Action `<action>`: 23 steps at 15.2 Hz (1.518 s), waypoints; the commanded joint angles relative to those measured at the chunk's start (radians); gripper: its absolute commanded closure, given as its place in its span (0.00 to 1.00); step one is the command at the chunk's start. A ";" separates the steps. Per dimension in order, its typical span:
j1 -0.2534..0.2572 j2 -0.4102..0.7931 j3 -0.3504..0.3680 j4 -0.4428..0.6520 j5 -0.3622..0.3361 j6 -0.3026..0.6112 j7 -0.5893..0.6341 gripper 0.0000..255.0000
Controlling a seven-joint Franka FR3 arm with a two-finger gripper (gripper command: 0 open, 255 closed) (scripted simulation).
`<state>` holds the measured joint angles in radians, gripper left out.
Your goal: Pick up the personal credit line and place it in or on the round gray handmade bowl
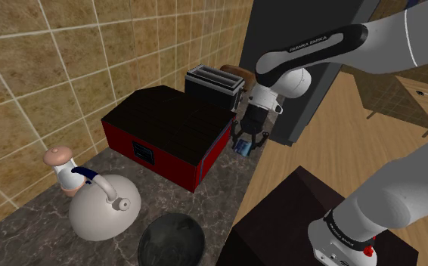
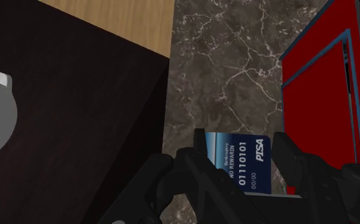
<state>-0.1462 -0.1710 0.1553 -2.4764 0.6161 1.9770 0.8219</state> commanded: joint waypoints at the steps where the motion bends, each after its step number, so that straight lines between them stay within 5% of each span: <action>1: 0.022 -0.024 0.023 -0.017 0.024 0.010 0.029 1.00; 14: 0.220 -0.058 0.249 -0.042 0.227 0.180 0.273 1.00; 23: 0.331 0.046 0.410 0.062 0.273 0.335 0.473 1.00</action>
<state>0.1691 -0.1319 0.5455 -2.4192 0.8813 2.2903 1.2708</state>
